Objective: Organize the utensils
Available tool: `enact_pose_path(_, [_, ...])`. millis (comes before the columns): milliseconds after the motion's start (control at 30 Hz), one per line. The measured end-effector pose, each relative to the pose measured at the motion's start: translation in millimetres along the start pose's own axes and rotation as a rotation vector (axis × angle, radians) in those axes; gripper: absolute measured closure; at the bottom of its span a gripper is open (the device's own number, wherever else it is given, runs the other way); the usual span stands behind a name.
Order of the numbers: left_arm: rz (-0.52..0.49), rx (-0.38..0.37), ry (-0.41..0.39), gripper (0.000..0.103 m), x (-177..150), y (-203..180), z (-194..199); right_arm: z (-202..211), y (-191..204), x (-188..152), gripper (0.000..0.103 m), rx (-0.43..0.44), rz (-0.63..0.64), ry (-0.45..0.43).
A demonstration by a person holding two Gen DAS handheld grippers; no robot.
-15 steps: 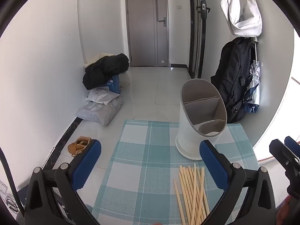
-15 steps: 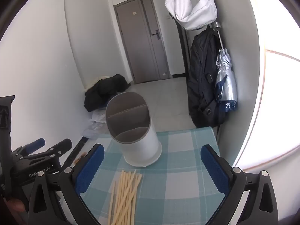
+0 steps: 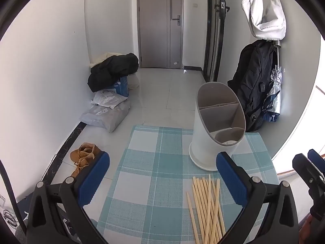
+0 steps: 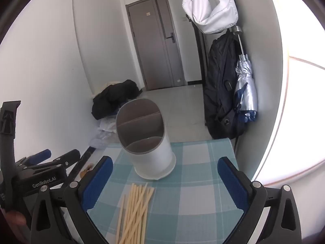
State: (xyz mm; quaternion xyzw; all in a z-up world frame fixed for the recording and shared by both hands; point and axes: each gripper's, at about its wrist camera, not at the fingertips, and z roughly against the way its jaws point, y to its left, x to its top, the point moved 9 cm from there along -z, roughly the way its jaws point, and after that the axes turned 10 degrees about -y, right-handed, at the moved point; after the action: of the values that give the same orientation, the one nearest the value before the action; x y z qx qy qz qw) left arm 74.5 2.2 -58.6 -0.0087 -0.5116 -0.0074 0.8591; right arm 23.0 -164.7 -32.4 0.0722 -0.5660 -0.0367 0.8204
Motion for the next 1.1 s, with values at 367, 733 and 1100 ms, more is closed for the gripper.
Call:
enact_pose_path(367, [-0.007,-0.012,0.004,0.001,0.4,-3.8,1.4,1.4,-1.6,0.2,0.0,0.008,-0.004,-0.001])
enact_pose_path(733, [-0.001,-0.021,0.006,0.001,-1.1,-2.5,1.2,1.7,-1.7,-0.3,0.0,0.007,0.003,0.002])
enact_pose_path(1100, [0.001,-0.029,0.011,0.001,-1.6,-4.3,1.9,3.3,-0.6,0.3,0.0,0.005,0.009,-0.006])
